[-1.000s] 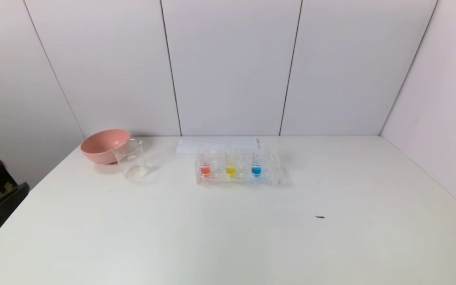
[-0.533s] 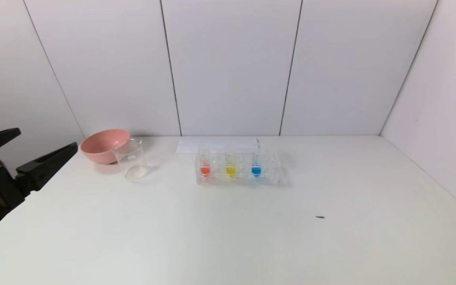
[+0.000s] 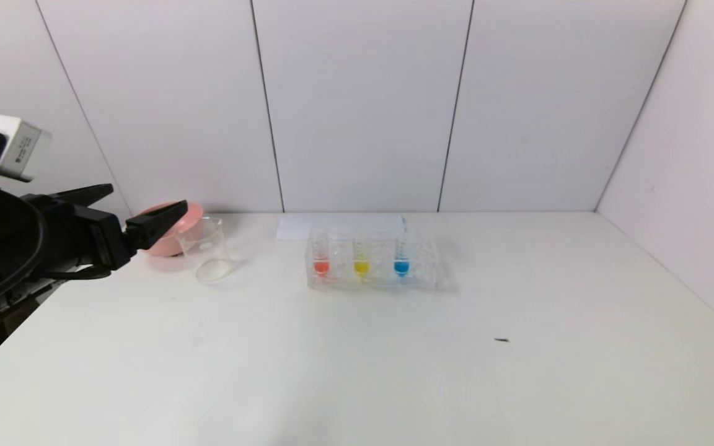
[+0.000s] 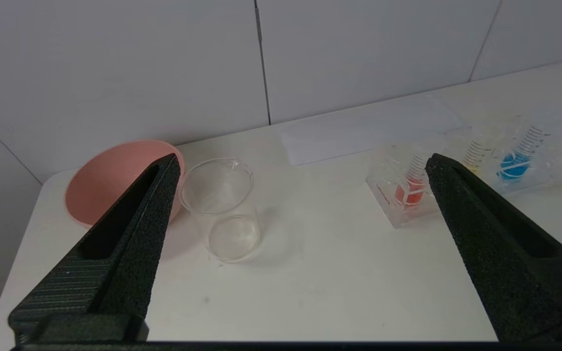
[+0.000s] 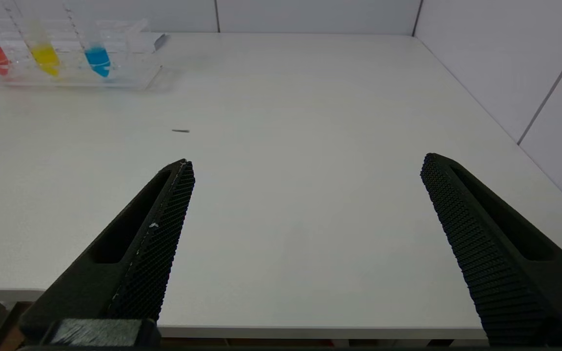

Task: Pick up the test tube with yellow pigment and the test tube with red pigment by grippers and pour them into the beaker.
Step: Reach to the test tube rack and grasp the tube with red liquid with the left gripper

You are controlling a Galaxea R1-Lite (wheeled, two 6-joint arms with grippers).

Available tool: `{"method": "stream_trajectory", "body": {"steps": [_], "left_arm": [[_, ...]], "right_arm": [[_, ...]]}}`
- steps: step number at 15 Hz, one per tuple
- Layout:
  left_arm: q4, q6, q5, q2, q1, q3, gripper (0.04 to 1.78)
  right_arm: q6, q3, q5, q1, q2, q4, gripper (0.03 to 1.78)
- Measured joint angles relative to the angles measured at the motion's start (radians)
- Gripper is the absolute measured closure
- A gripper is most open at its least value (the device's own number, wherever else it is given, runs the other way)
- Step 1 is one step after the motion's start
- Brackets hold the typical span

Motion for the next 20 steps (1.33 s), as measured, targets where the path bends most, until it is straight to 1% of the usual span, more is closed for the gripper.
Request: {"method": "stream_trajectory", "body": {"steps": [7,11,14,20], "left_arm": [[-0.081,-0.043,0.003,0.204,-0.064,-0.051,0.06],[-0.204,-0.055,0.01,0.315,-0.119,-0.071,0.06],[-0.224,-0.064,0.017,0.382,-0.14,-0.083,0.06],[-0.254,-0.063,0.018,0.474,-0.155,-0.113,0.06]], "right_arm": [[0.0,0.0,0.0,0.0,0.0,0.0,0.11],[0.0,0.0,0.0,0.0,0.0,0.0,0.11],[0.0,0.0,0.0,0.0,0.0,0.0,0.11],[0.0,0.0,0.0,0.0,0.0,0.0,0.11]]}}
